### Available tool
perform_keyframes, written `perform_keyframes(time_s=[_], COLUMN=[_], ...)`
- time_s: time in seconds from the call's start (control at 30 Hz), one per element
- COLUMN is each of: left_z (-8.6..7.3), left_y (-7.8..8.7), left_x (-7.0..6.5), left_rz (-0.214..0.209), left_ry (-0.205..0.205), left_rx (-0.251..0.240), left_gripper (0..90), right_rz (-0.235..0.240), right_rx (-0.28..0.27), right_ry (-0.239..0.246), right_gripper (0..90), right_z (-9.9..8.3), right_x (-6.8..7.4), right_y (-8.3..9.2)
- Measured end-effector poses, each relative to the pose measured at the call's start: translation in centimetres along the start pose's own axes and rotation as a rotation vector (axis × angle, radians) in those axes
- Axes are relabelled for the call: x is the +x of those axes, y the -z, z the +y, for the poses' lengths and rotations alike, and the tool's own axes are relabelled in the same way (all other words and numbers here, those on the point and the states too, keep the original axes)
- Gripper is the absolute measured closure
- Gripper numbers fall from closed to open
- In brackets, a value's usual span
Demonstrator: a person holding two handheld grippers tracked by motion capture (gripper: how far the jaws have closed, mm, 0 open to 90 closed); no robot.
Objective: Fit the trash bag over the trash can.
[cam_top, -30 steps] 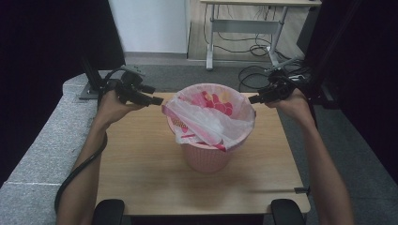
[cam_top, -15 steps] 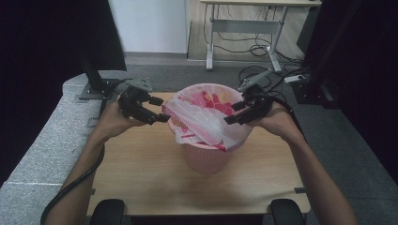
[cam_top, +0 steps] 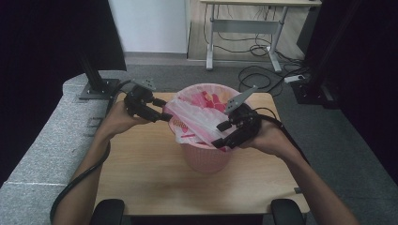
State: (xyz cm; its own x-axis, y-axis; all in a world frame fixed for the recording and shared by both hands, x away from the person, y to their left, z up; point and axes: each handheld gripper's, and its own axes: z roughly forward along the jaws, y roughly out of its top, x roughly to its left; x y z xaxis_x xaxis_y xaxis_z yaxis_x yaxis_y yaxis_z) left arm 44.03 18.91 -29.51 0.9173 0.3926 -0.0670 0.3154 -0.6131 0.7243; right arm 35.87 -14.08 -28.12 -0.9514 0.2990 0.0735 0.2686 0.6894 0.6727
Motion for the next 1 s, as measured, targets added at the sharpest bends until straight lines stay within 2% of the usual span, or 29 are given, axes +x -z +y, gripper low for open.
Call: perform_keyframes(time_s=[0.07, 0.2, 0.27, 0.3, 0.4, 0.47, 0.57, 0.67, 0.77, 0.83, 0.93, 1.0], left_z=[-0.1, -0.4, -0.6, -0.8, -1.1, -1.1, -1.0, -0.8, -0.4, -0.2, 0.1, 0.3], left_y=[0.0, 0.2, 0.1, -0.1, -0.4, -0.6, -1.0, -1.4, -0.8, 0.0, 0.7, 0.6], left_x=[-0.2, -1.1, -1.8, -2.2, -2.9, -3.2, -3.5, -3.9, -4.0, -3.7, -3.0, -2.5], left_rz=[-0.004, -0.015, -0.003, 0.008, 0.006, -0.007, -0.024, -0.029, -0.019, 0.003, 0.047, 0.046], left_ry=[-0.004, -0.011, -0.029, -0.045, -0.060, -0.061, -0.063, -0.083, -0.090, -0.086, -0.081, -0.078], left_rx=[-0.001, -0.002, 0.031, 0.058, 0.081, 0.078, 0.083, 0.097, 0.077, 0.058, 0.046, 0.044], left_gripper=[30.8, 31.3, 31.9, 31.5, 30.5, 30.7, 30.8, 31.1, 31.6, 31.6, 30.8, 30.1], right_rz=[-0.008, -0.105, -0.095, -0.092, -0.114, -0.136, -0.137, -0.153, -0.179, -0.194, -0.175, -0.167], right_rx=[0.028, 0.091, 0.099, 0.090, 0.093, 0.082, 0.053, 0.013, -0.016, -0.032, -0.044, -0.036], right_ry=[0.020, 0.060, 0.042, 0.034, 0.011, -0.002, -0.024, -0.057, -0.094, -0.114, -0.094, -0.071], right_gripper=[30.0, 37.4, 39.8, 41.7, 42.1, 39.9, 39.4, 43.3, 46.1, 46.7, 45.7, 44.6], right_z=[-0.4, -1.4, -1.8, -2.0, -2.7, -3.2, -3.7, -4.1, -4.7, -5.0, -5.0, -4.6], right_x=[0.6, 1.2, 0.8, 0.5, -0.5, -1.5, -2.7, -3.8, -4.8, -4.9, -4.2, -3.3], right_y=[-0.2, -0.4, -0.2, 0.0, 0.7, 1.2, 1.7, 2.6, 3.6, 4.1, 4.3, 3.9])
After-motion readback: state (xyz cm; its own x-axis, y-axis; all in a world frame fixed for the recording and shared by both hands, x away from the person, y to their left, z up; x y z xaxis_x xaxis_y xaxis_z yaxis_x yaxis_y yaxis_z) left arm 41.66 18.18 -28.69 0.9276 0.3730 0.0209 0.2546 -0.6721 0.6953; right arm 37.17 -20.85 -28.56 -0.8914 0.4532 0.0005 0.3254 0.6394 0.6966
